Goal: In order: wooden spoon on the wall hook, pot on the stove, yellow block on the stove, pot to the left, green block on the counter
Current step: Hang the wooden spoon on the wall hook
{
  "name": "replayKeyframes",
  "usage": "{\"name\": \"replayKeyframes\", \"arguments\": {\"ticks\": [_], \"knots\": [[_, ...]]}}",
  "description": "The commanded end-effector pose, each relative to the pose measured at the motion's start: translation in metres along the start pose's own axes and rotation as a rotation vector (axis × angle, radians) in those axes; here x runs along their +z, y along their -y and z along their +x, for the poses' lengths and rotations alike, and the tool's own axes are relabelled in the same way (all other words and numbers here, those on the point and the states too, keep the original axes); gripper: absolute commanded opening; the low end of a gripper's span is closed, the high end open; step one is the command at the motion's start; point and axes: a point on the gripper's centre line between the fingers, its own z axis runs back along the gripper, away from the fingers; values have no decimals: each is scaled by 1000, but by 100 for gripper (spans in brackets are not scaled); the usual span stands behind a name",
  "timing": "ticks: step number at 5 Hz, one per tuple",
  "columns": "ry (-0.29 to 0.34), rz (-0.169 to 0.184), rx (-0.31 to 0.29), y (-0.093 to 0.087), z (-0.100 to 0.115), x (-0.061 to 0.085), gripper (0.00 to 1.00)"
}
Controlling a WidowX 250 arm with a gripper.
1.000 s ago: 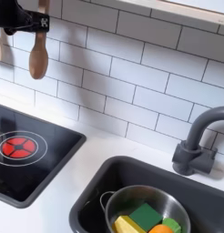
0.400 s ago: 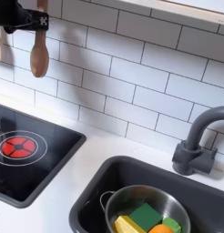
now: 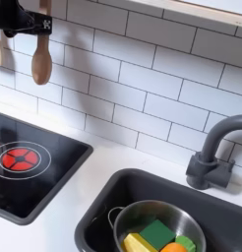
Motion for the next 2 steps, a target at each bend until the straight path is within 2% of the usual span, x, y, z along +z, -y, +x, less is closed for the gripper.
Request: {"name": "replayKeyframes", "arguments": {"ticks": [1, 2], "knots": [[-13, 12, 2, -6, -6, -3, 0], [-17, 17, 3, -7, -8, -3, 0]]}}
